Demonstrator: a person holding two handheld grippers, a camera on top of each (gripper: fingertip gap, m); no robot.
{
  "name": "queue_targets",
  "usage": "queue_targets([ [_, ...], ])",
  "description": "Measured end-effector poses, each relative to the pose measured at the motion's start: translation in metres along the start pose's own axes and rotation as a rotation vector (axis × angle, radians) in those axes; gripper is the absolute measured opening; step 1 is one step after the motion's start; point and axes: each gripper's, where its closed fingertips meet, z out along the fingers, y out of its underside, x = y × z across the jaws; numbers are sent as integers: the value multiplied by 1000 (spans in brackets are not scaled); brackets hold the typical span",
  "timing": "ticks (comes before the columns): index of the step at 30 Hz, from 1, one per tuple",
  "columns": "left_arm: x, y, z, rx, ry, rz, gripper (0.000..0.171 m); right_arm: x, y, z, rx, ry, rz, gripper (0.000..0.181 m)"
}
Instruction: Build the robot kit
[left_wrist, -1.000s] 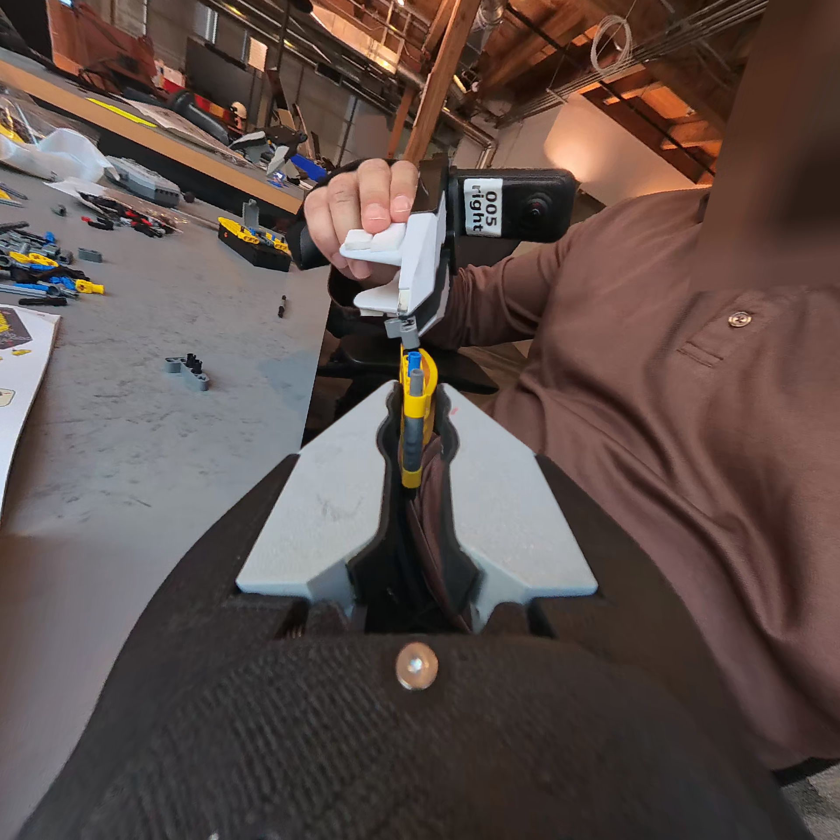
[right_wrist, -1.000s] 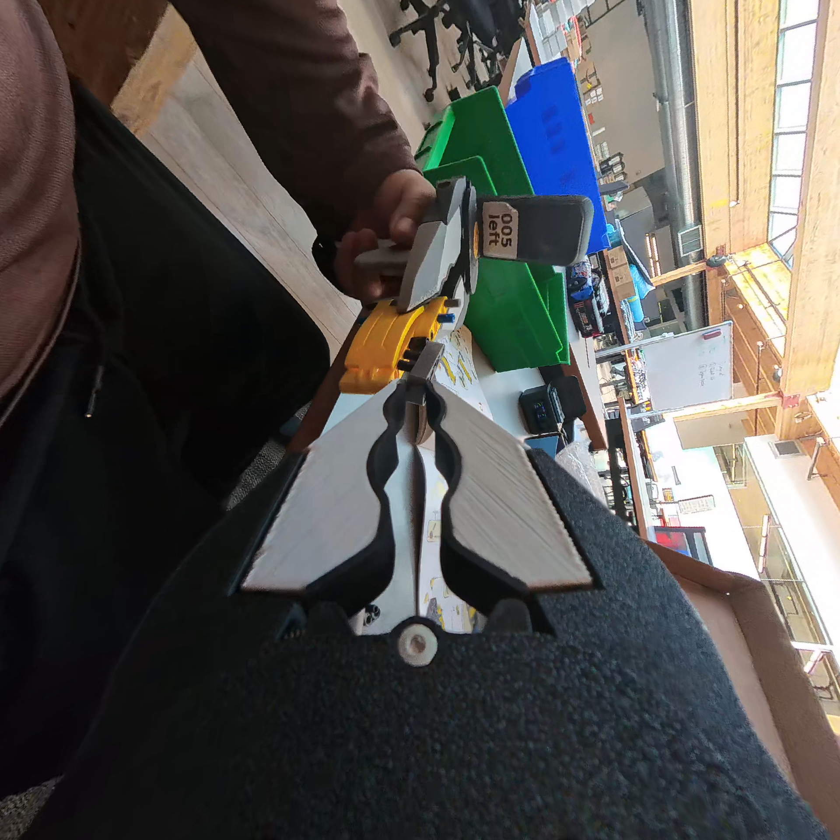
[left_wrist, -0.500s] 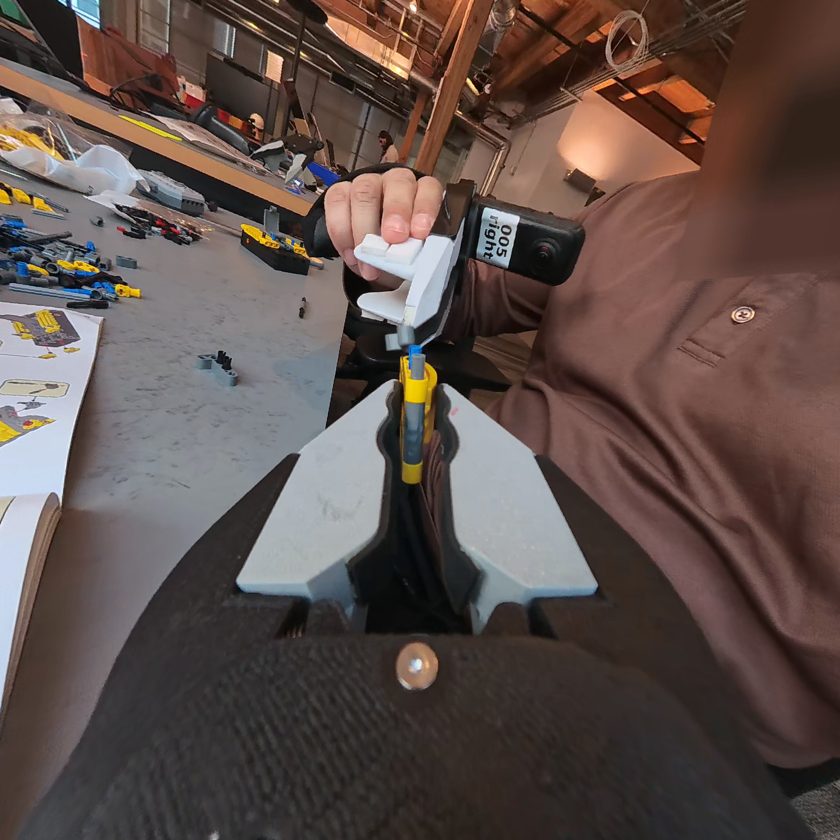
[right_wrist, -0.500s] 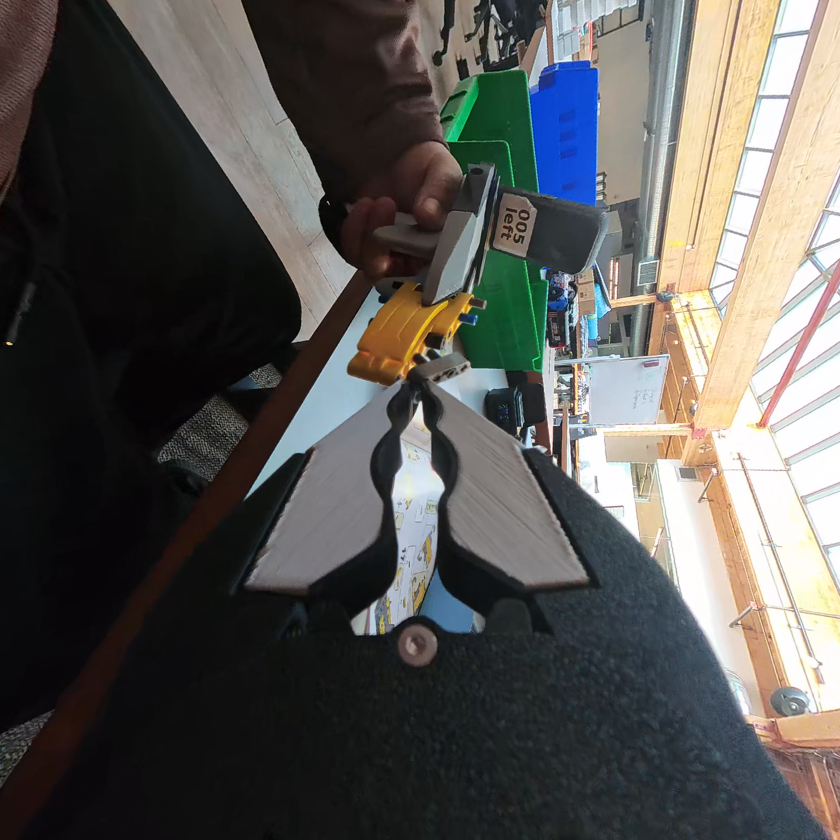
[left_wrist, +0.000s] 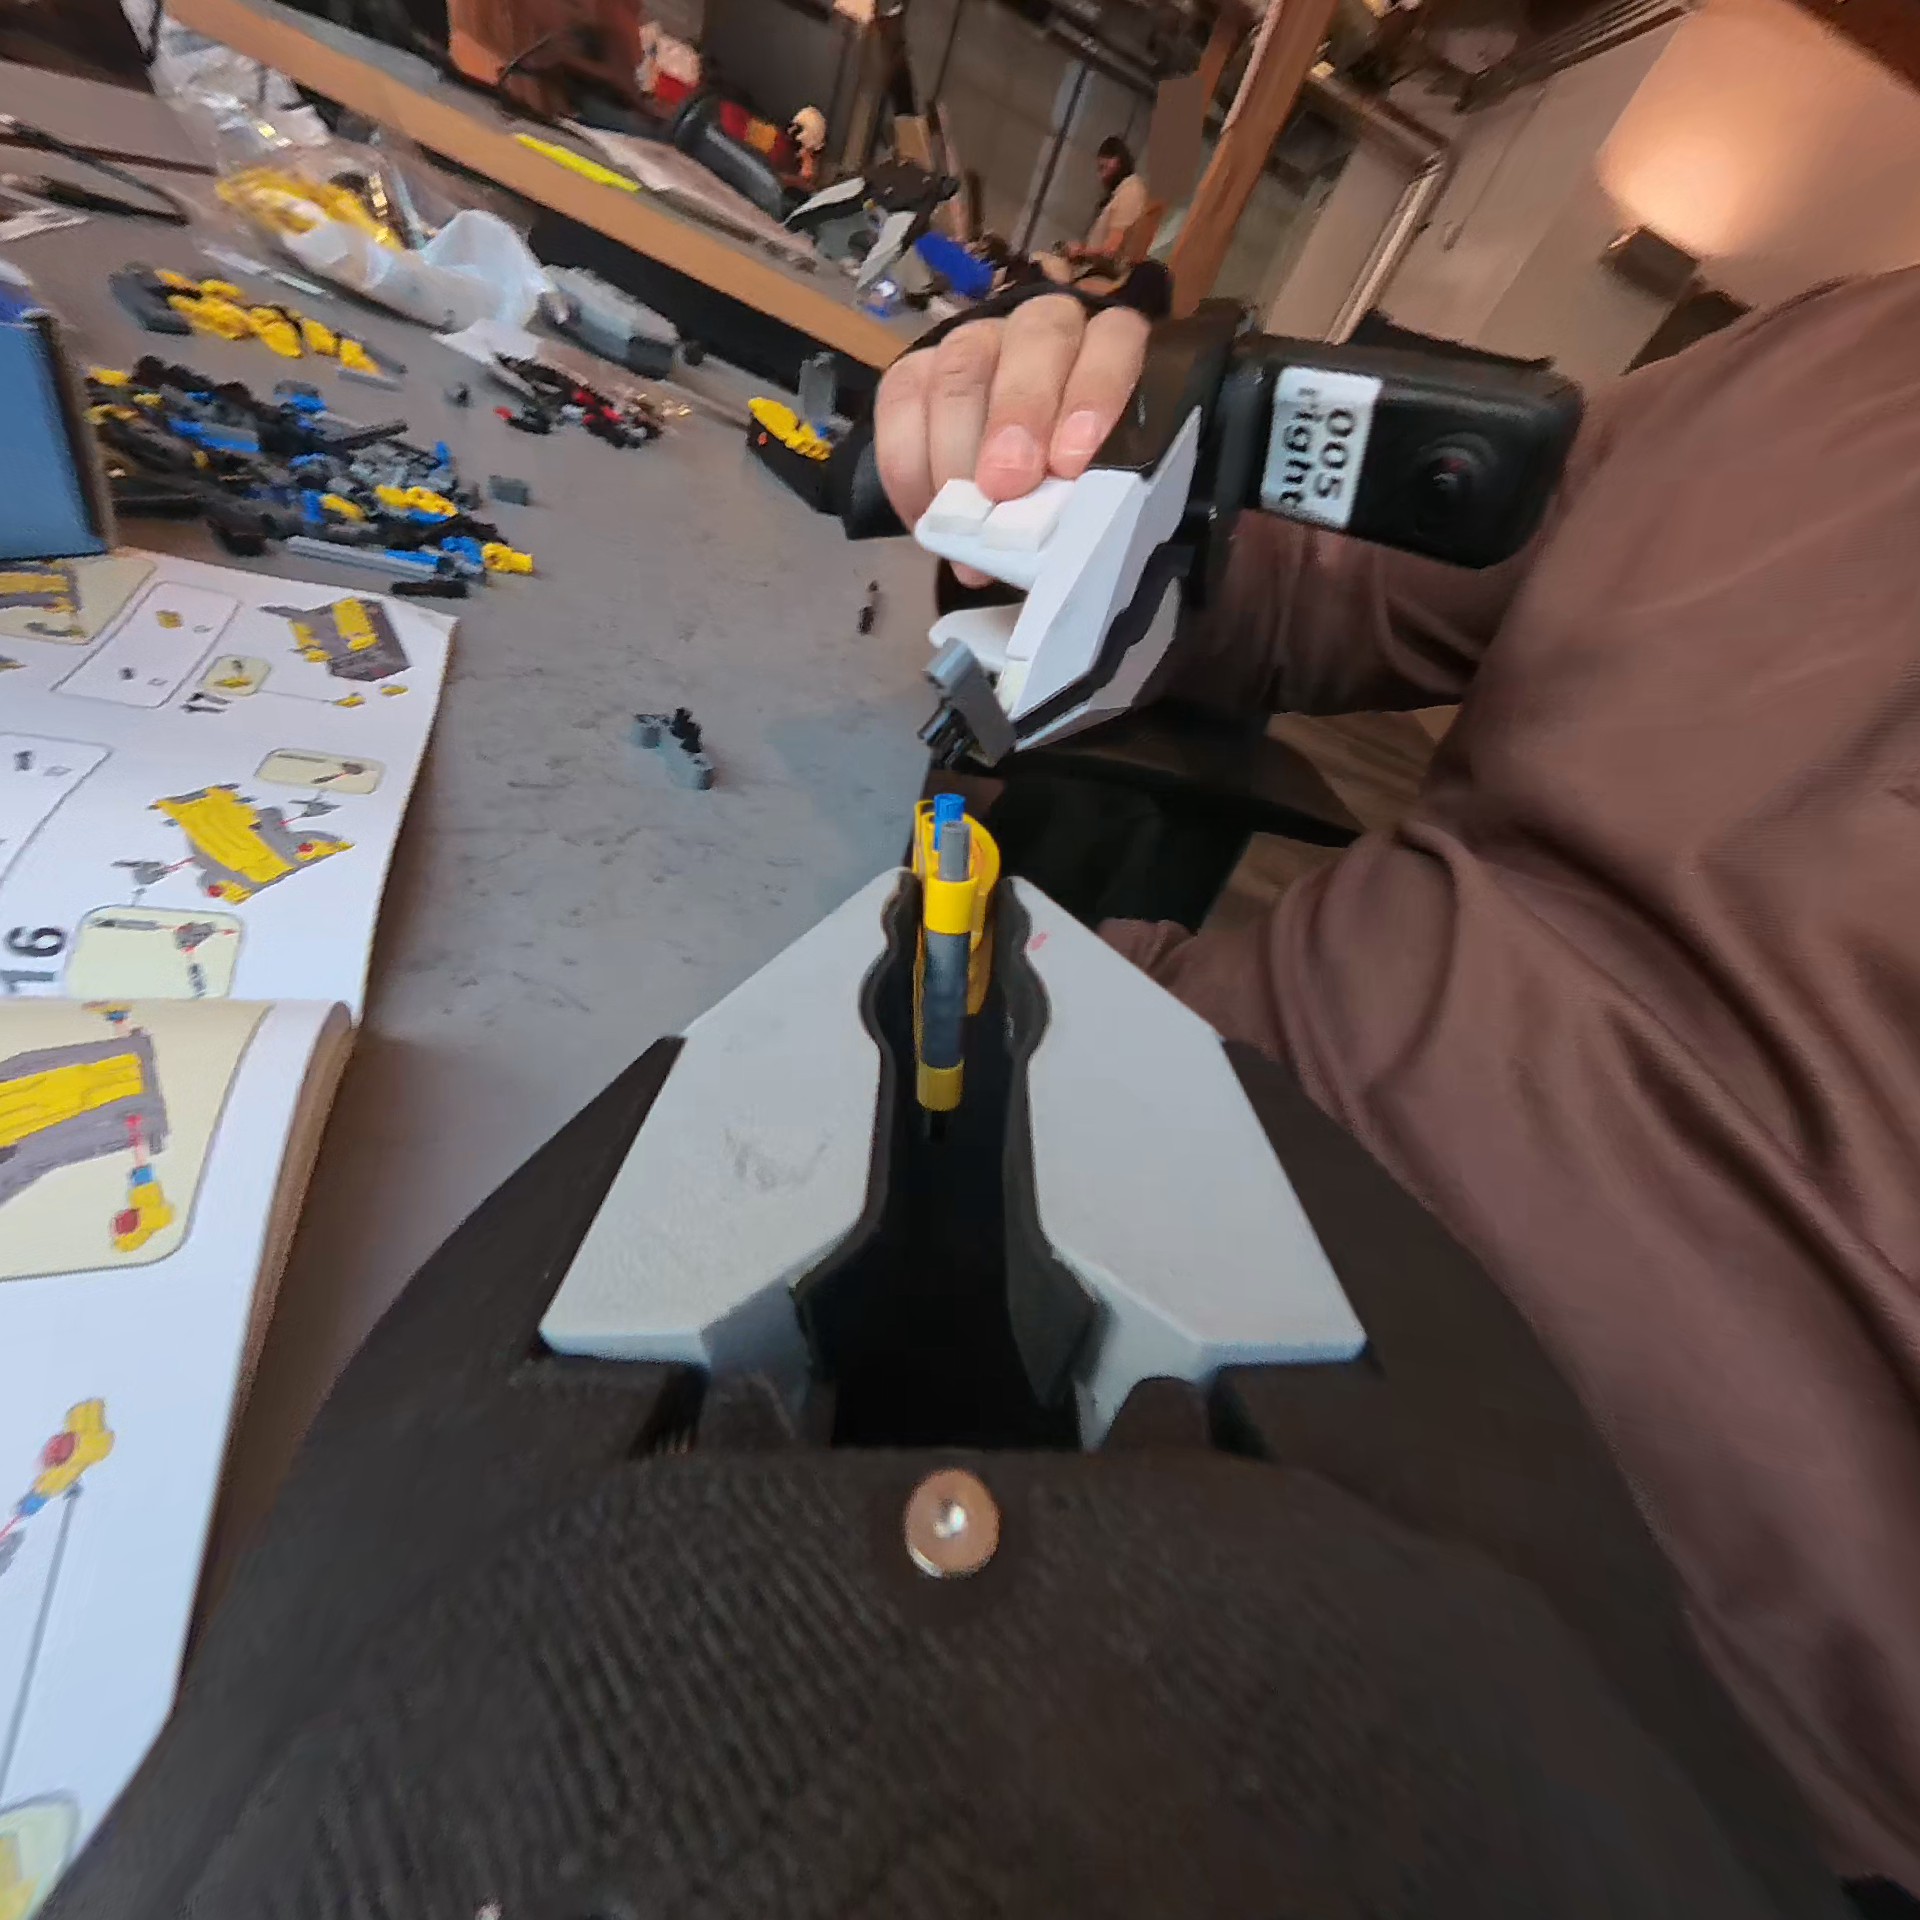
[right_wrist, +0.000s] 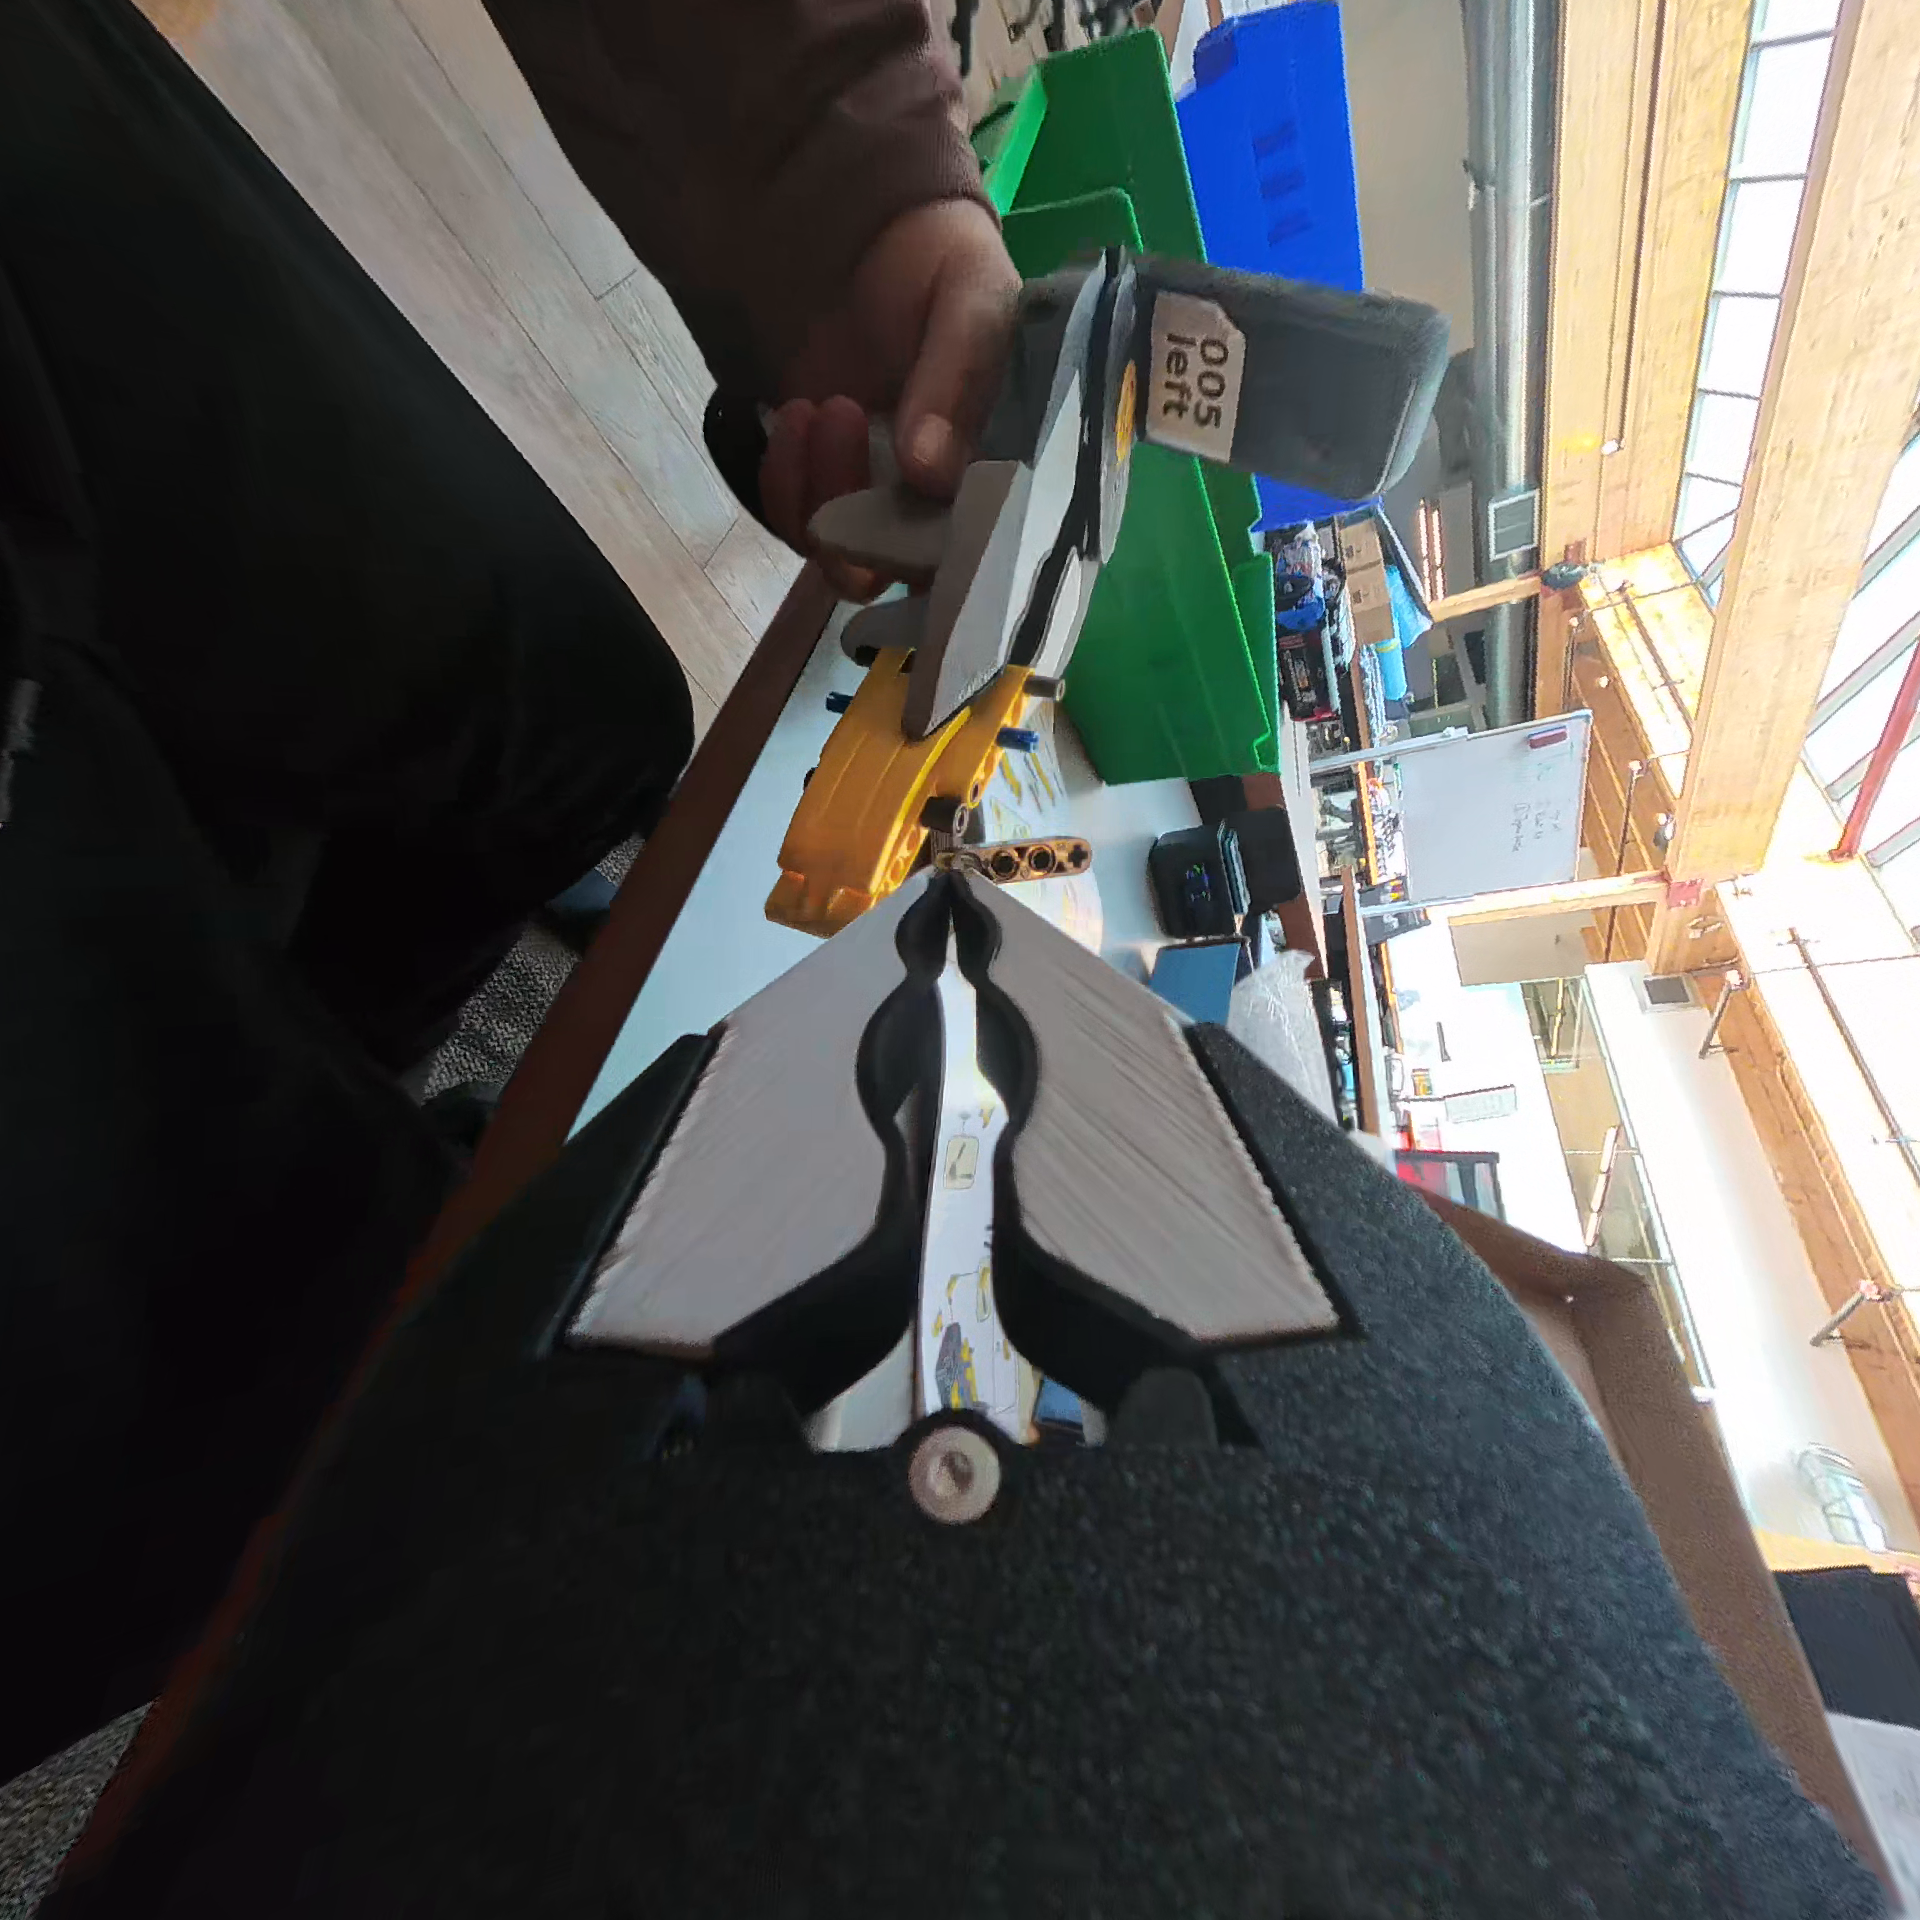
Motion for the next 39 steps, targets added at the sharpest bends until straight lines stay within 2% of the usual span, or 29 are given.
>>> queue_targets([
  [3, -15, -1, 0, -38, -111, 11, 12, 1, 14, 1, -13, -13, 71, 0],
  [6, -14, -6, -2, -36, -106, 45, 12, -15, 27, 0, -24, -152, 153, 0],
  [12, -25, 6, -3, -92, -128, -5, 12, -4, 55, -4, -40, -209, 331, 0],
  [16, -36, 20, -2, -186, -212, 28, 11, -10, 79, 0, -131, -220, 395, 0],
  [21, -36, 23, 1, -207, -226, 46, 12, -21, 105, 3, -279, -217, 535, 0],
  [28, -39, 13, 2, -174, -267, 82, 11, -13, 131, -2, -354, -193, 785, 16],
  [30, -43, 19, 4, -221, -296, 104, 11, -12, 135, 0, -362, -215, 849, 30],
  [32, -44, 22, 5, -238, -313, 123, 12, -12, 136, 6, -372, -235, 842, 35],
  [39, -49, 21, 0, -253, -371, 163, 12, -9, 143, 32, -413, -322, 760, 35],
])
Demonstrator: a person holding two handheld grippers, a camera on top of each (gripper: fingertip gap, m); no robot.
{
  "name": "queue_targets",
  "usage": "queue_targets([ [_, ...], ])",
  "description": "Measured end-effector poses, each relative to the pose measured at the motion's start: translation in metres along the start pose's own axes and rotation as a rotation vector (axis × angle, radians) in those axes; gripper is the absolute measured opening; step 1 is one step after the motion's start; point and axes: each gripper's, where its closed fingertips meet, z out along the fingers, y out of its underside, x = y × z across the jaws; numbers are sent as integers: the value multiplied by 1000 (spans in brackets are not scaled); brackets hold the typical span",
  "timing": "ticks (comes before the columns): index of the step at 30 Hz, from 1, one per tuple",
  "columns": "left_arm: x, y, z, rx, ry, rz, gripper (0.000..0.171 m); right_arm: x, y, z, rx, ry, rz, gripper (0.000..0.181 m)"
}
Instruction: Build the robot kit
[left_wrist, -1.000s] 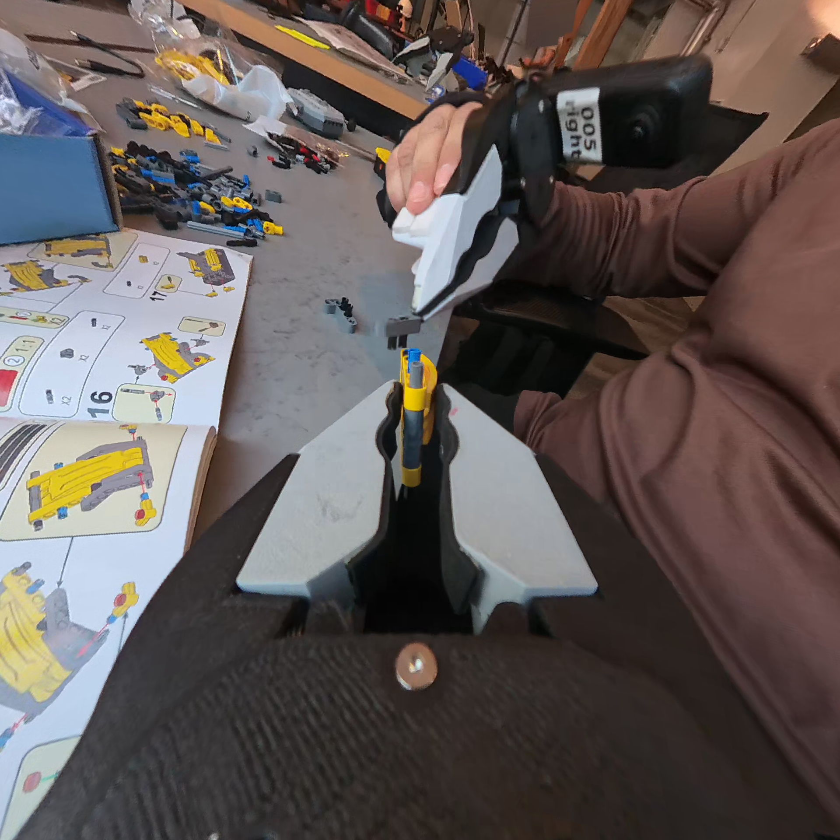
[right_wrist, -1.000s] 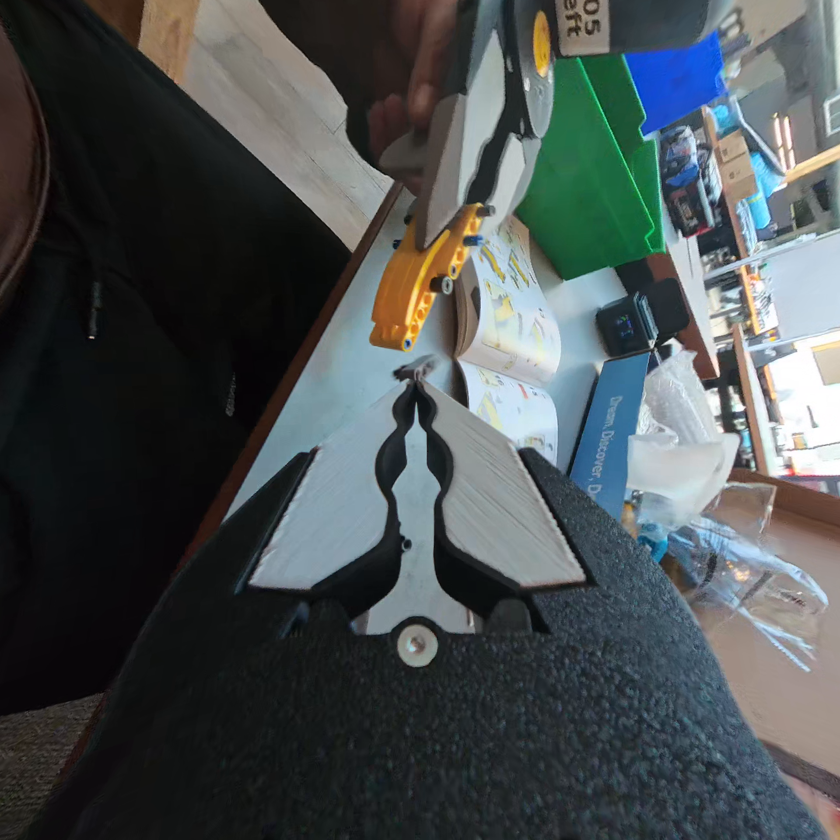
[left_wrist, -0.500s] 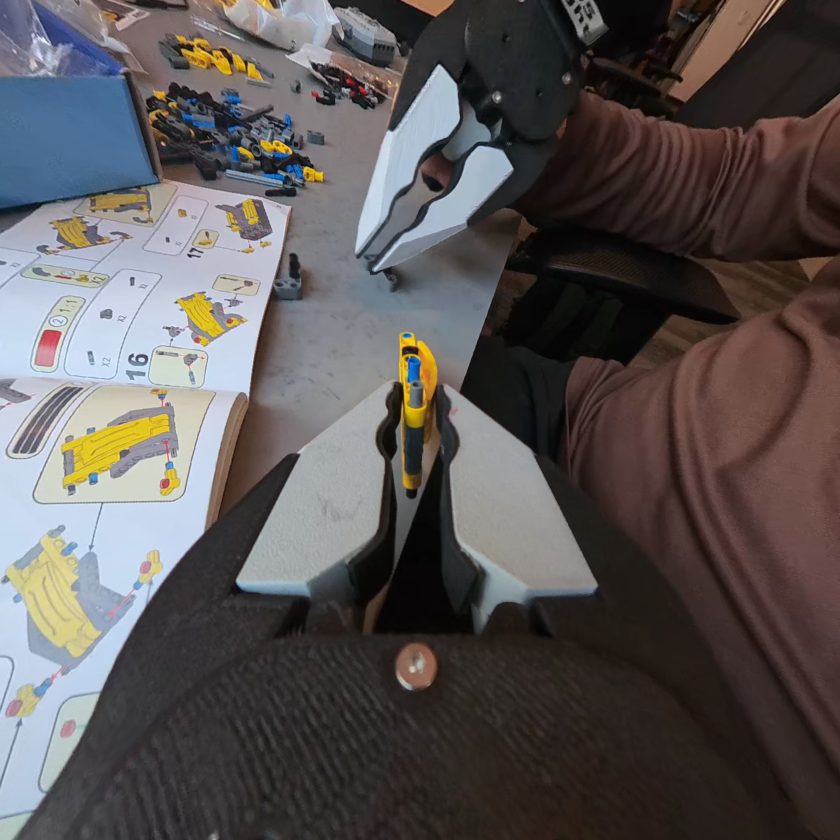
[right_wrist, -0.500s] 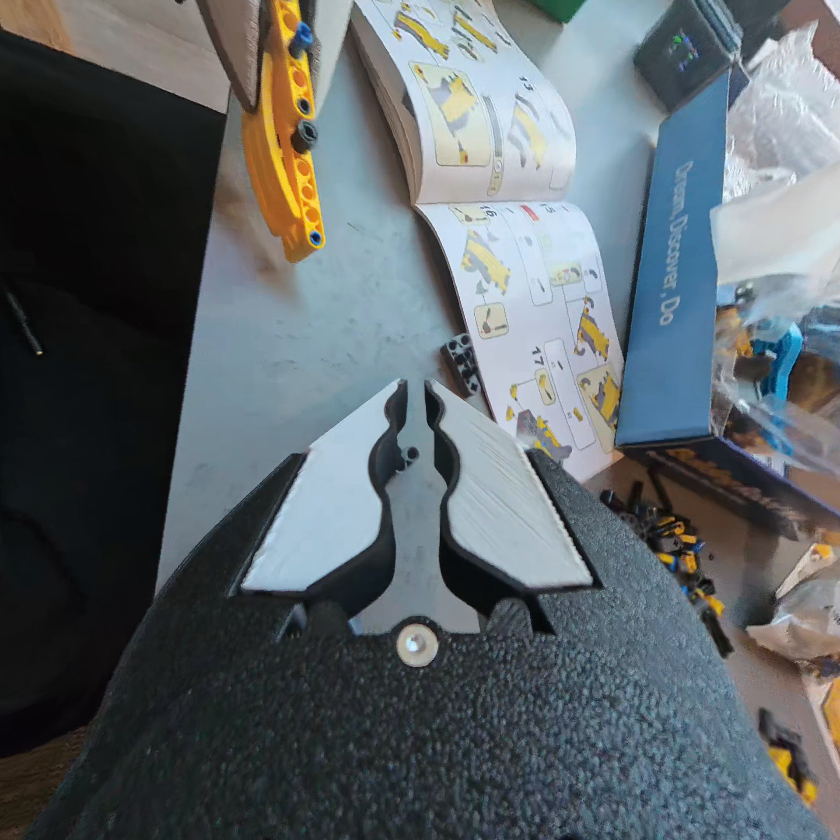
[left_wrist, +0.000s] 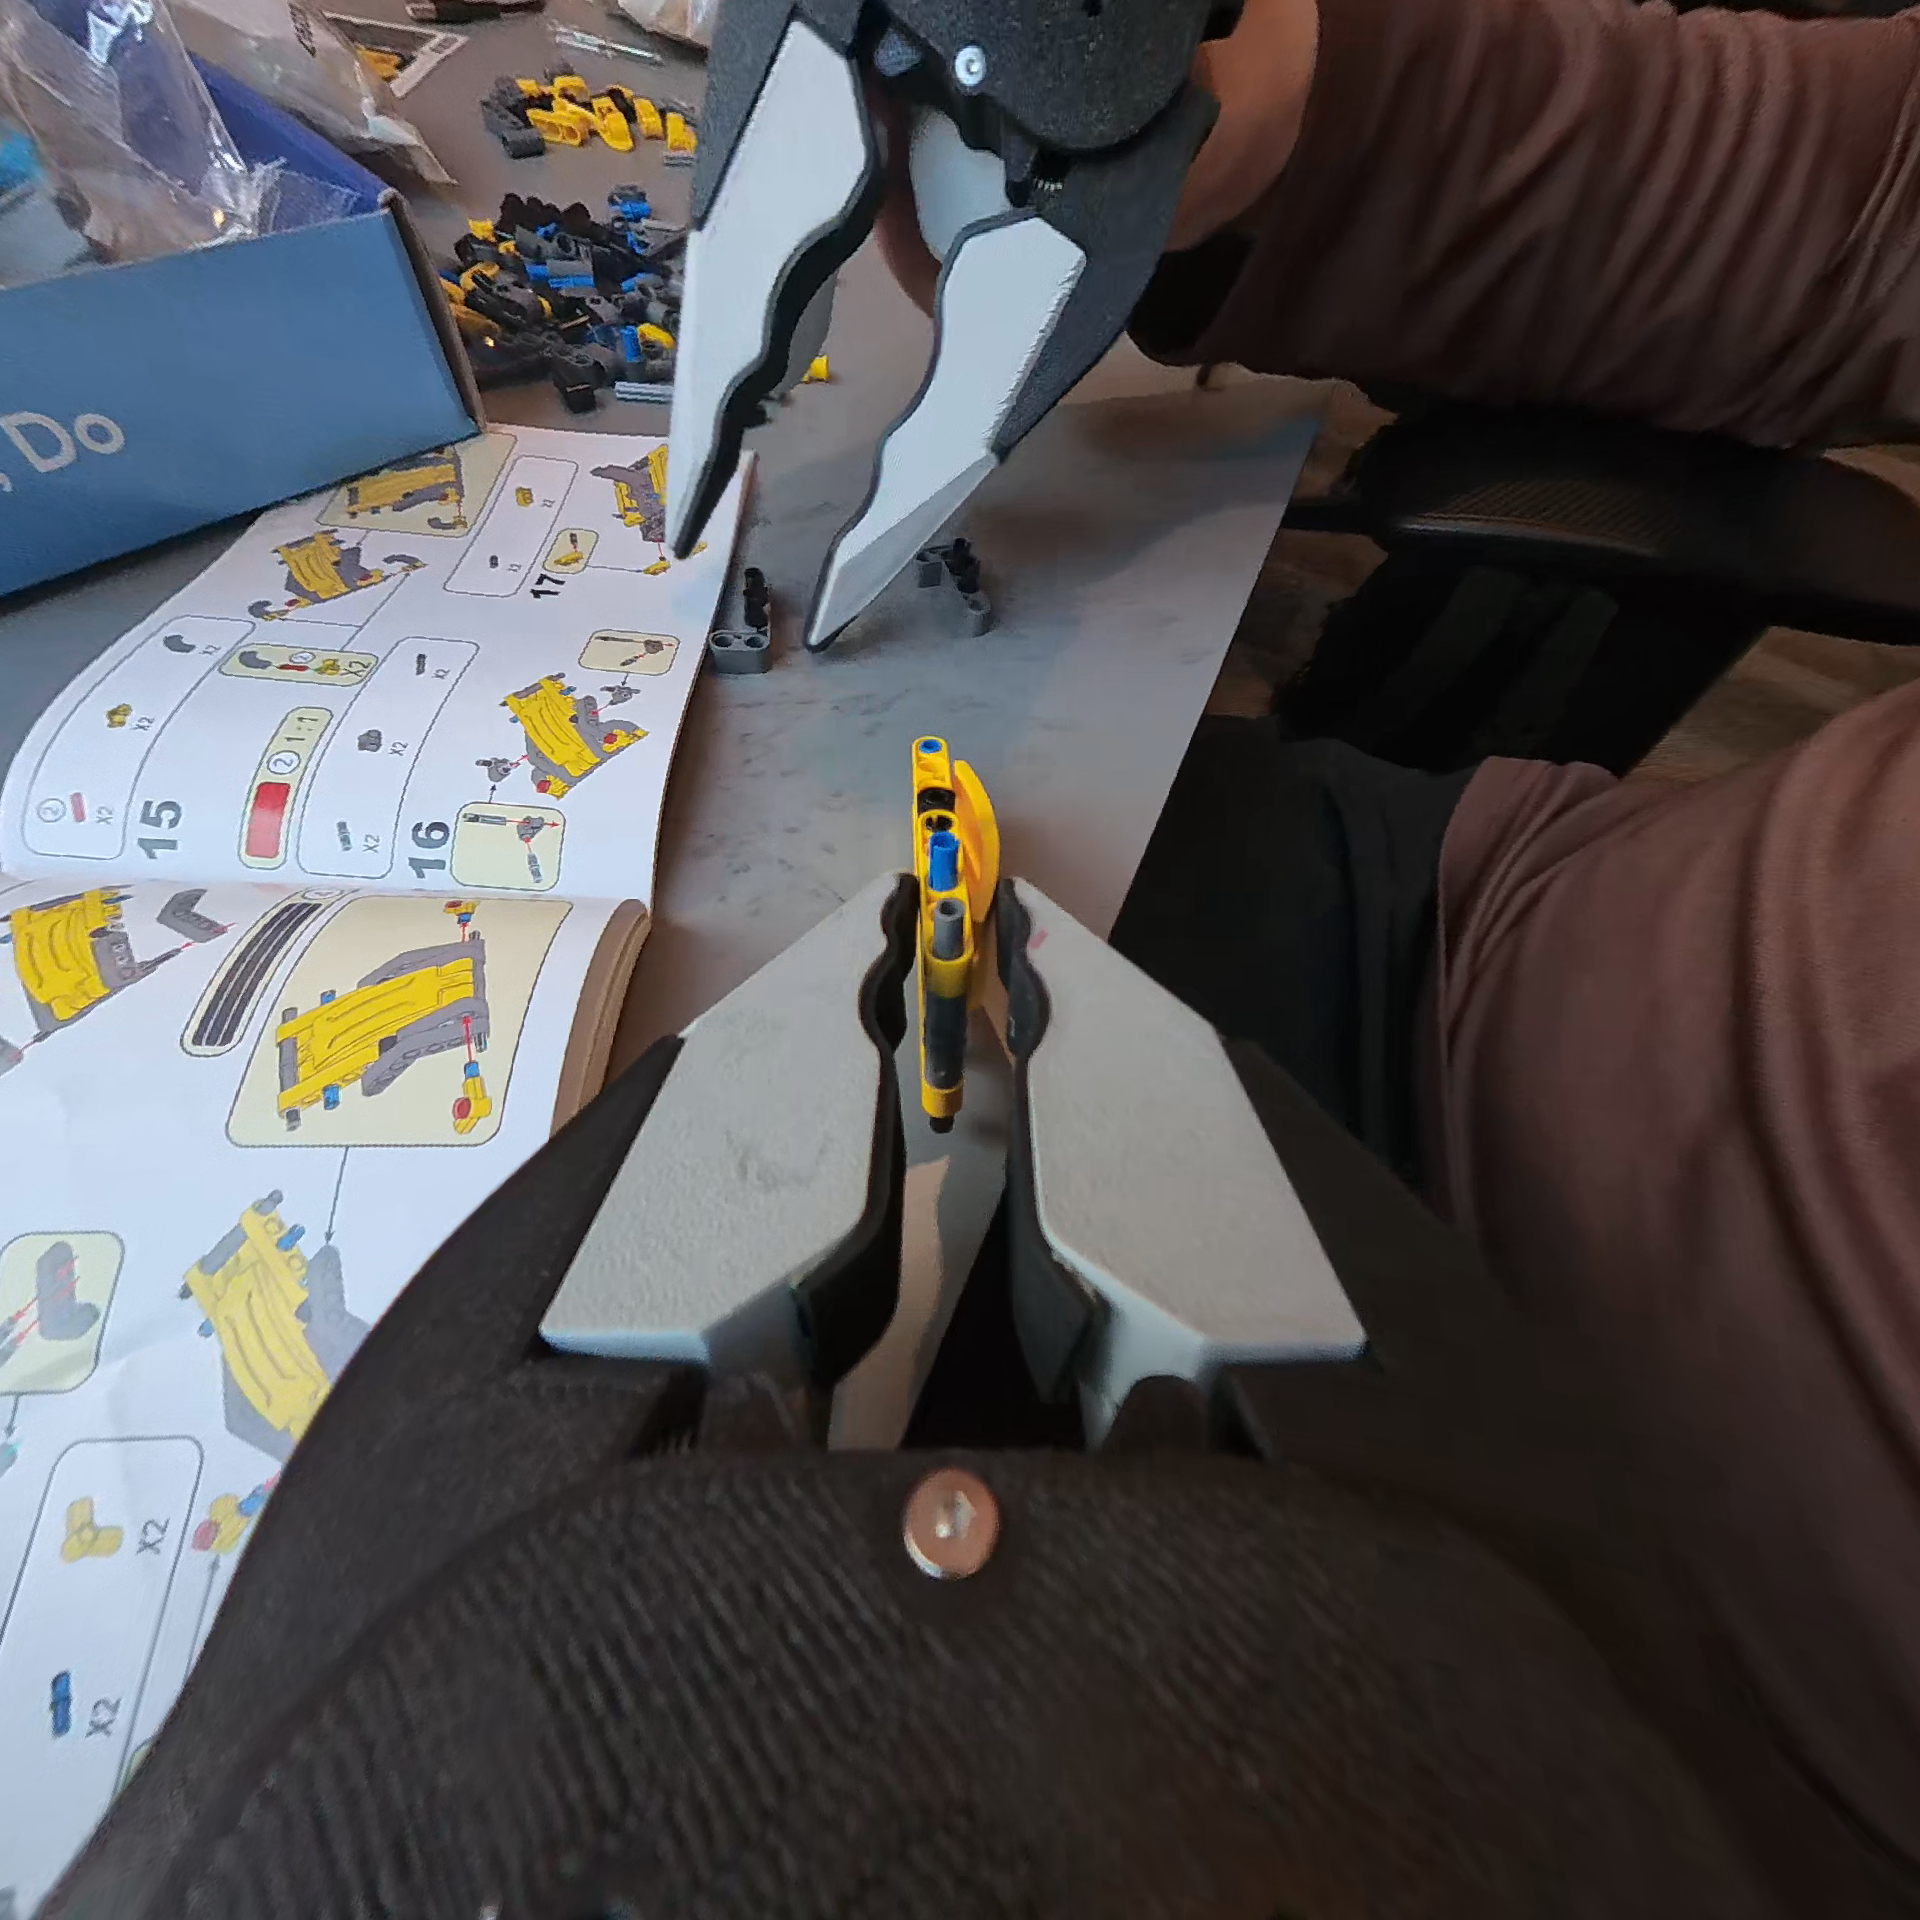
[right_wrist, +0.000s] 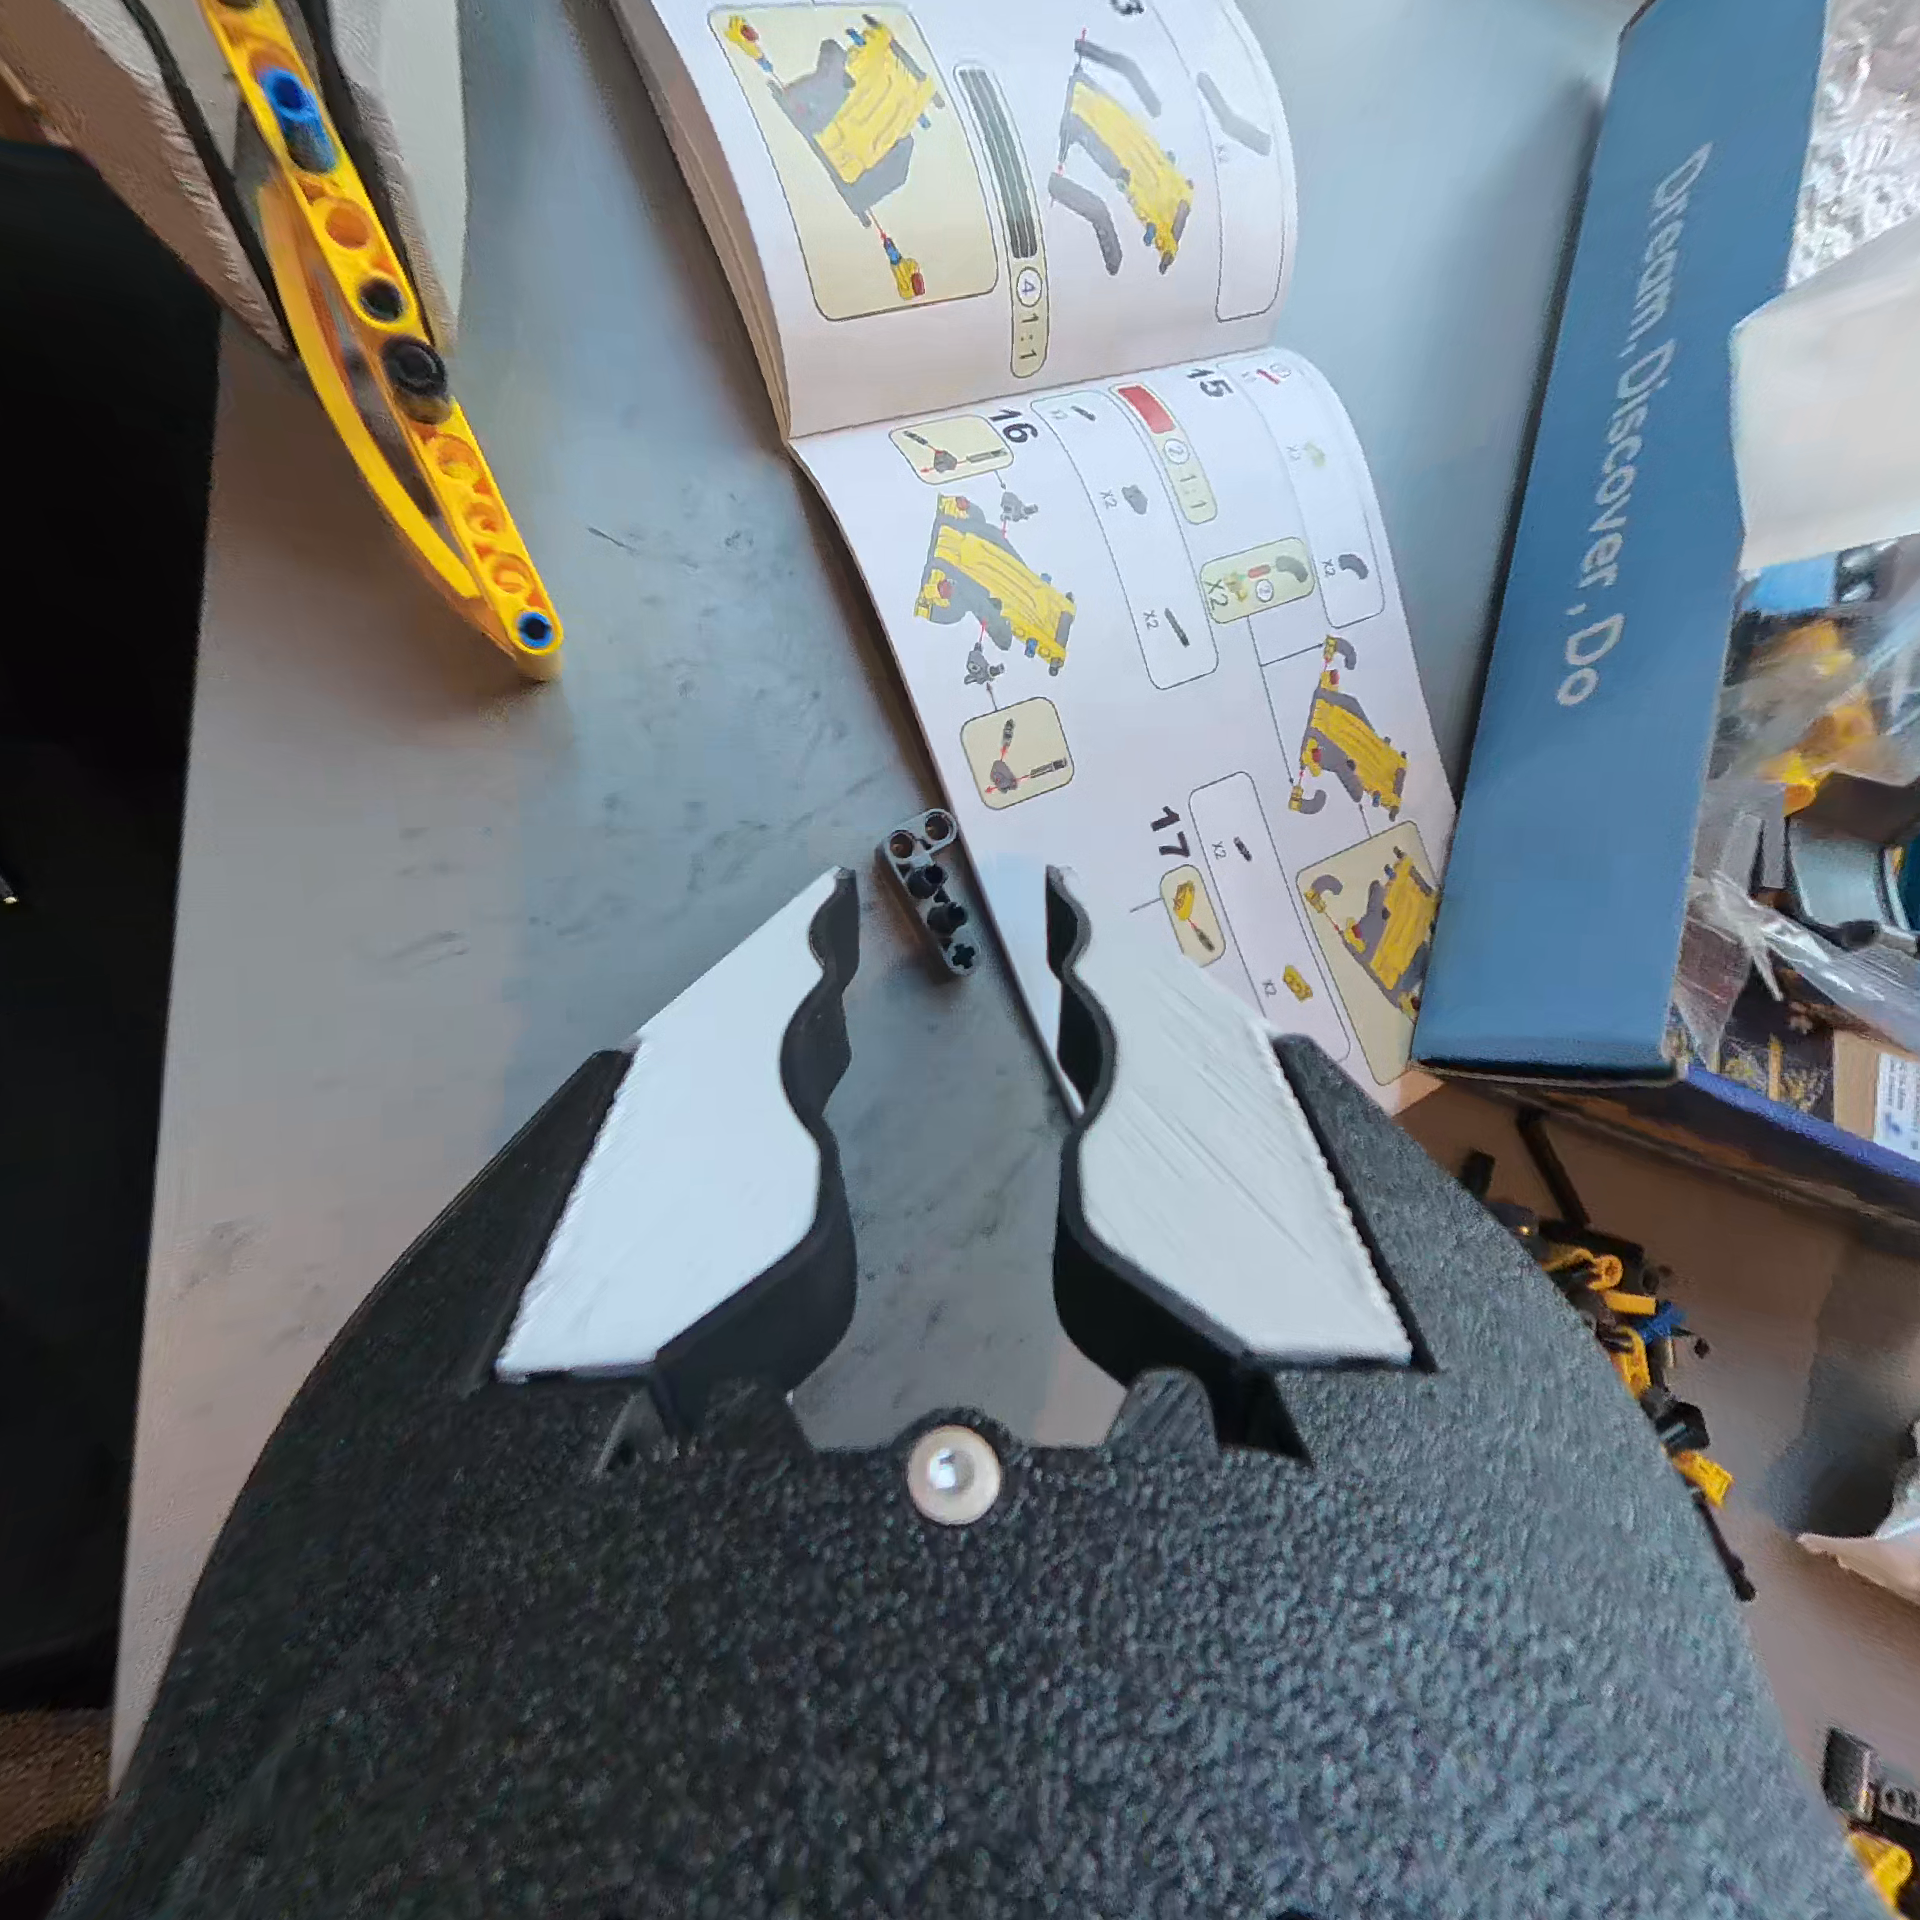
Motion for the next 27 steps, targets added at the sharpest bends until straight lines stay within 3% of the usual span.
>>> queue_targets([
  [1, -1, 1, -1, -7, -12, 12, 12, 0, 1, 3, -15, -15, 5, 34],
  [3, -3, 5, -1, -34, -30, 32, 14, -5, 0, 5, -19, -71, 22, 10],
  [5, -4, 9, -2, -52, -40, 44, 18, -8, -1, 5, -20, -80, 20, 7],
  [14, -11, 3, -9, -28, -65, 51, 22, -21, -18, -2, 68, -107, 97, 7],
  [17, -13, 2, -9, -19, -70, 45, 11, -22, -17, -1, 71, -110, 116, 7],
  [27, -9, 6, -10, -78, -136, 244, 10, -38, -31, -4, 135, -201, 167, 7],
])
